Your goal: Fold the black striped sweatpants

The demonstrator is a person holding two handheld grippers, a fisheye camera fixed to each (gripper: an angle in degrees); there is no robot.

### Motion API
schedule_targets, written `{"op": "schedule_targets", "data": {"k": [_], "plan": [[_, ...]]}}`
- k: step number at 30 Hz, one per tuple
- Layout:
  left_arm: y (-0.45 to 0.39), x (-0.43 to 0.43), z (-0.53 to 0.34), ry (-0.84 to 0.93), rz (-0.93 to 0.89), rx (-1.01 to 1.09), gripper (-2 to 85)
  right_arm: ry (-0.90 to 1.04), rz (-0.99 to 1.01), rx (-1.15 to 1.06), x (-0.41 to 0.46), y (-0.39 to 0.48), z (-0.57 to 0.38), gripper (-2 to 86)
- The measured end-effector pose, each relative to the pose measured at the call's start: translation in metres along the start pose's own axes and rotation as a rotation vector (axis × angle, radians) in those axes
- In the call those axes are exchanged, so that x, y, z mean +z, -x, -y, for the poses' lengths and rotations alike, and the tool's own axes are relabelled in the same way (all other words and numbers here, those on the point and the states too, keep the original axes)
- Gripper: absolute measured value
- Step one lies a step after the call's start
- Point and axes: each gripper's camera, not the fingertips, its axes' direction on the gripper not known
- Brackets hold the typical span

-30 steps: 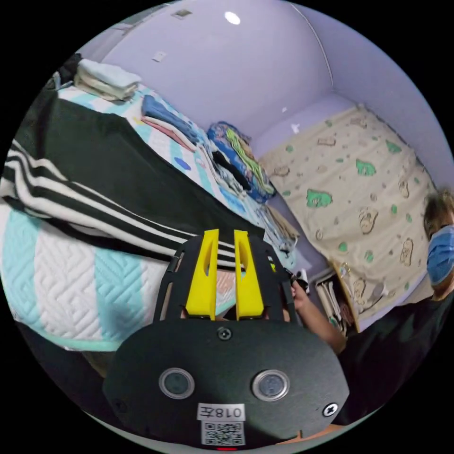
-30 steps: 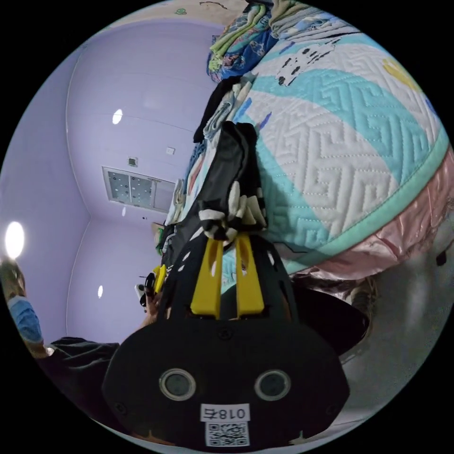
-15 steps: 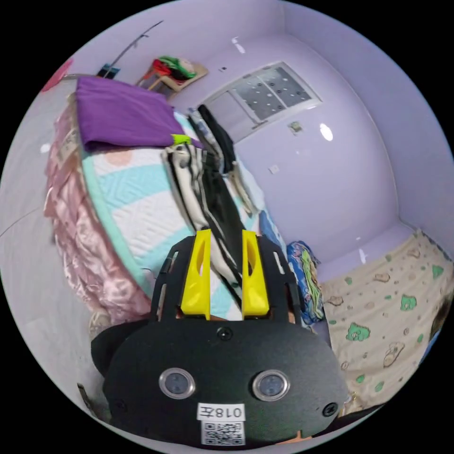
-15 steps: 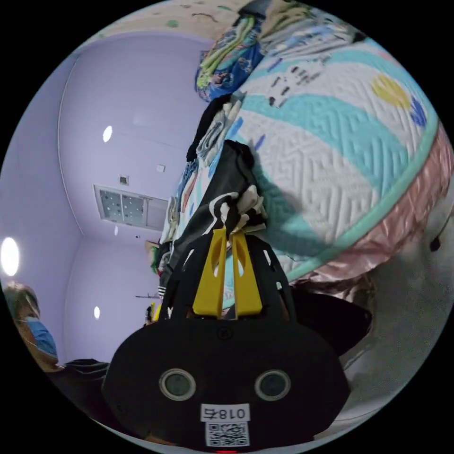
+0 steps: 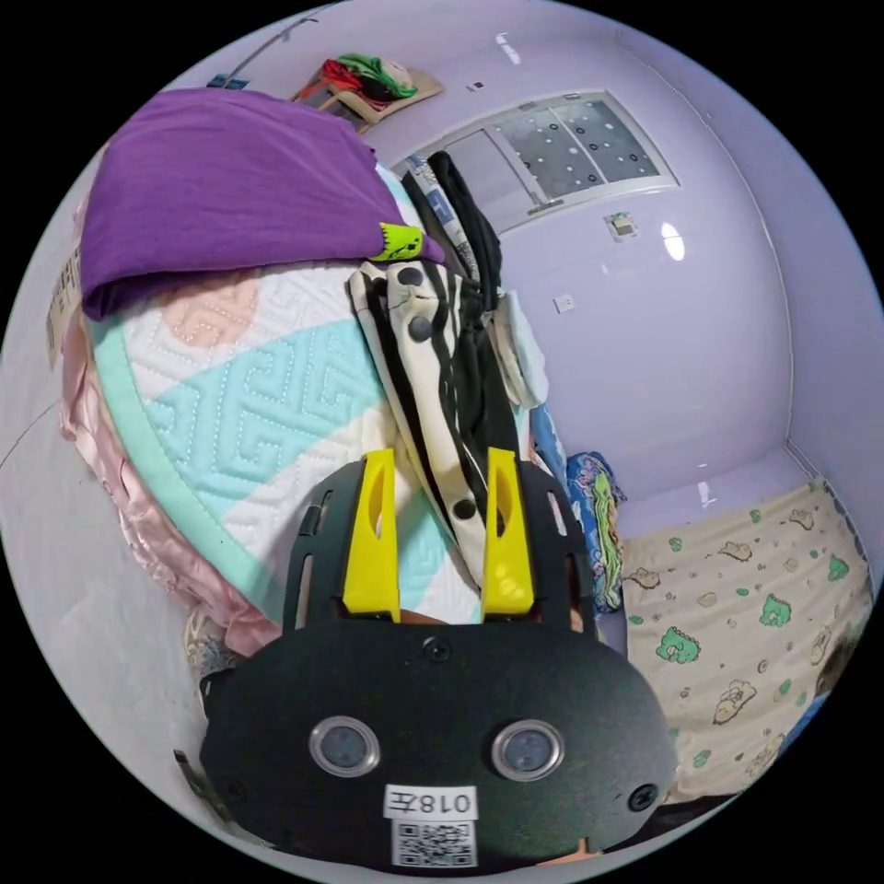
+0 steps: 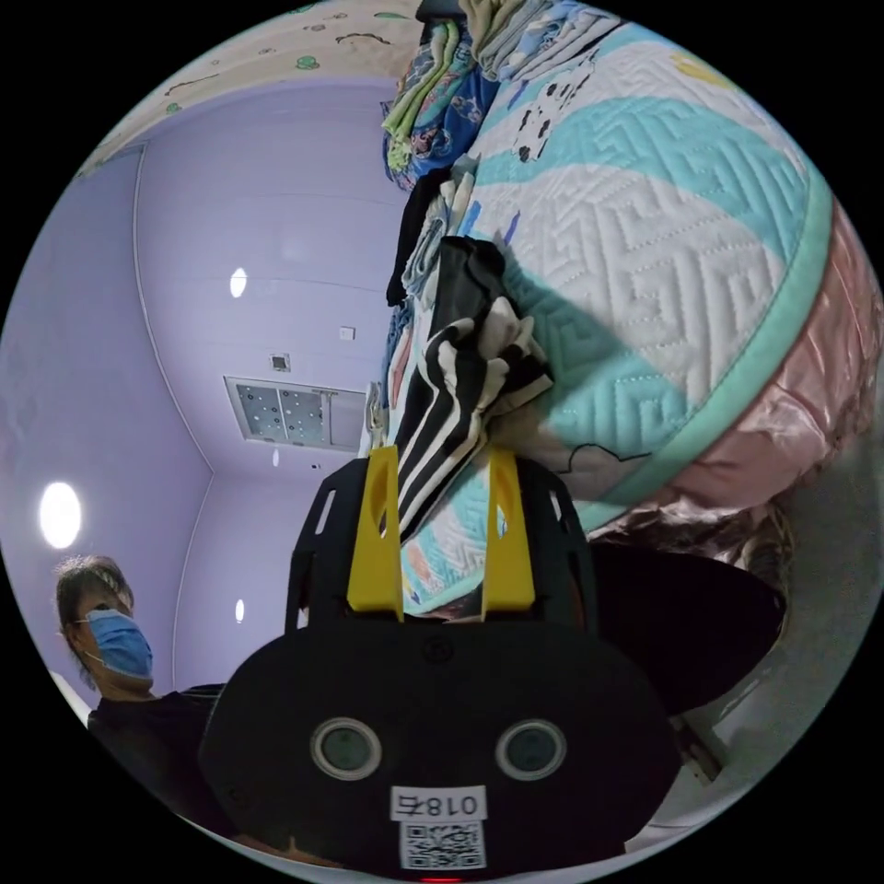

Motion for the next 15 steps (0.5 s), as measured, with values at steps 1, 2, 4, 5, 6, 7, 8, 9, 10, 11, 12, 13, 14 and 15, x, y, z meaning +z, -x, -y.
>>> {"op": "schedule_targets", "data": {"k": [1,2,4,5,6,7,8,9,10,11,12,13,14,15], "plan": [[-0.003,0.000,-0.001,-0.002,-0.008,0.010,14.2,-0.015,0.016,-0.011,0.000,0.001,0.003,13.5],[-0.008,0.000,-0.002,-0.003,-0.031,0.021,14.4,-0.025,0.024,-0.015,0.000,0.002,0.004,13.5],[-0.014,0.000,-0.002,-0.001,-0.072,0.007,14.3,-0.042,0.018,-0.012,0.001,0.003,0.010,12.0],[-0.021,0.000,-0.002,0.002,-0.095,-0.001,13.7,-0.040,0.009,-0.007,0.002,0.003,0.011,11.1],[-0.031,-0.003,-0.003,-0.007,-0.109,0.013,13.0,-0.037,-0.010,0.011,0.003,0.002,0.014,8.5],[-0.038,-0.005,-0.004,-0.020,-0.111,0.026,12.7,-0.045,-0.031,0.026,0.002,0.001,0.015,5.2],[-0.058,-0.011,-0.008,-0.050,-0.096,0.070,11.9,-0.048,-0.043,0.028,0.001,0.002,0.015,4.8],[-0.087,-0.014,-0.013,-0.051,-0.086,0.165,11.1,-0.046,-0.063,0.016,0.001,0.006,0.016,3.8],[-0.106,-0.012,-0.016,-0.038,-0.085,0.229,10.8,-0.048,-0.091,-0.006,0.000,0.011,0.015,3.3],[-0.150,-0.003,-0.024,0.011,-0.091,0.377,10.1,-0.049,-0.097,-0.011,-0.001,0.012,0.016,3.1],[-0.198,0.018,-0.034,0.099,-0.118,0.534,9.6,-0.053,-0.091,-0.008,-0.002,0.011,0.016,2.8],[-0.225,0.032,-0.042,0.158,-0.145,0.613,9.3,-0.056,-0.064,0.009,-0.005,0.007,0.016,2.6],[-0.276,0.064,-0.059,0.286,-0.212,0.751,9.1,-0.057,-0.047,0.020,-0.006,0.005,0.017,2.5],[-0.326,0.100,-0.082,0.413,-0.262,0.872,8.9,-0.056,-0.018,0.038,-0.009,0.000,0.018,2.4]]}}
